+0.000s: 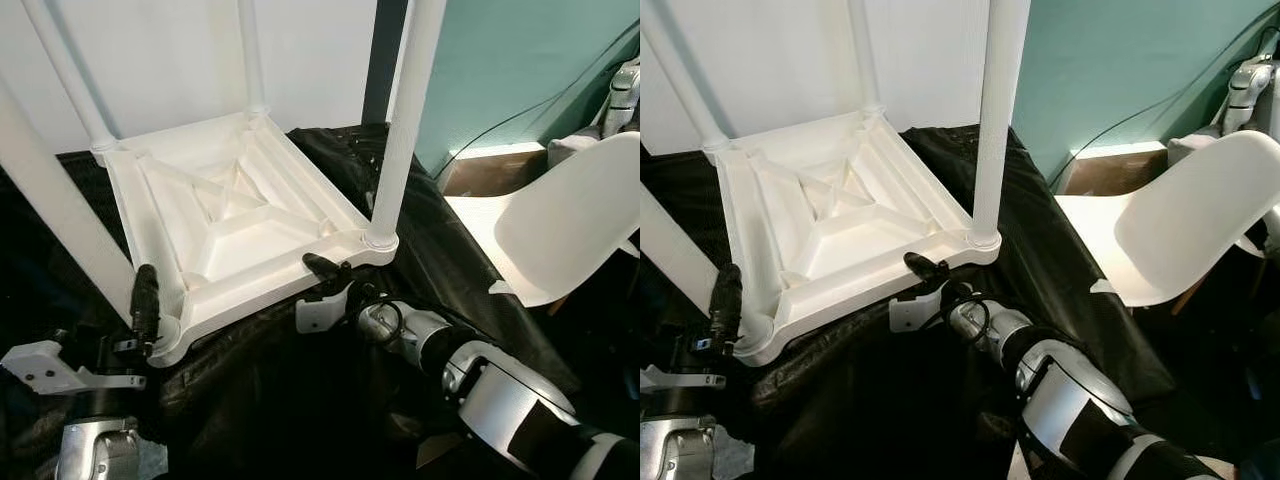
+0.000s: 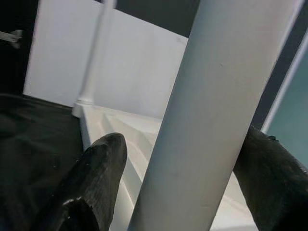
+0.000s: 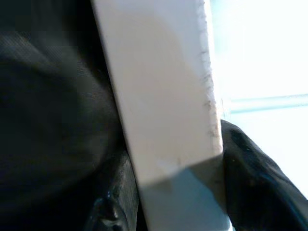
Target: Building children table
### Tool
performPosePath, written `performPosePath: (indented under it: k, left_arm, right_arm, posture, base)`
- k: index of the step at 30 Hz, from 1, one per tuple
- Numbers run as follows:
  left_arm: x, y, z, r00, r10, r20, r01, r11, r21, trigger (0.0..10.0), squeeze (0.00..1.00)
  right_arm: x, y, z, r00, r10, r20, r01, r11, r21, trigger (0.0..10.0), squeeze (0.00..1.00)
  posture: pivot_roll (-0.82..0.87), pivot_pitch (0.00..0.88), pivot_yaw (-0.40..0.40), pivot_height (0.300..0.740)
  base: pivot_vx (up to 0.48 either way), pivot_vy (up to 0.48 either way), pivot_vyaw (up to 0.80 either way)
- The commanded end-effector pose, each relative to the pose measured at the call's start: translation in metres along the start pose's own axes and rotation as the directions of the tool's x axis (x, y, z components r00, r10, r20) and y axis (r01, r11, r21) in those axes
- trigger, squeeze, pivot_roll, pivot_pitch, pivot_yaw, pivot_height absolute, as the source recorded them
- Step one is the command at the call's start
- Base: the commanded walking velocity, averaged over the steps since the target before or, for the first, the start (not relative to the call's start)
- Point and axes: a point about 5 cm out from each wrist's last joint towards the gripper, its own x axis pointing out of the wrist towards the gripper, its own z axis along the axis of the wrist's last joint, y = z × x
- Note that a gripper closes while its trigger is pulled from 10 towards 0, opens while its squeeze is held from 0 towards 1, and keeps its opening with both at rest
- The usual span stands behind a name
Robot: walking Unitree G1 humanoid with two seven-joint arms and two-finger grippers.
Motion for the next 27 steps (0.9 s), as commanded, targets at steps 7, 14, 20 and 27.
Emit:
performPosePath:
  k: [7,14,20,27]
  left_arm:
    - [-0.021,0.043,0.001,0.968,0.249,0.041,-0.250,0.968,0.025,10.0,0.00]
    - [-0.025,0.007,0.002,0.998,-0.066,-0.001,0.066,0.997,-0.041,10.0,0.00]
    - [-0.028,-0.041,0.009,0.888,-0.448,-0.107,0.436,0.892,-0.122,10.0,0.00]
    - [-0.020,-0.015,0.012,0.924,-0.358,-0.133,0.365,0.930,0.033,10.0,0.00]
  right_arm:
    - [-0.009,-0.010,-0.031,0.985,-0.081,-0.155,0.096,0.991,0.093,0.0,0.00]
    - [-0.009,-0.009,-0.031,0.985,-0.072,-0.158,0.087,0.992,0.095,0.0,0.00]
    - [-0.009,-0.009,-0.032,0.984,-0.064,-0.165,0.081,0.992,0.099,0.0,0.00]
    - [-0.009,-0.009,-0.032,0.984,-0.062,-0.168,0.081,0.991,0.104,0.0,0.00]
  posture:
    - [0.14,0.000,-0.021,0.740]
    - [0.14,0.000,-0.023,0.740]
    - [0.15,0.000,-0.032,0.740]
    - [0.15,0.000,-0.026,0.740]
  base:
    - [0.000,0.000,0.00]
    - [0.000,0.000,0.00]
    - [0.000,0.000,0.00]
    - [0.000,0.000,0.00]
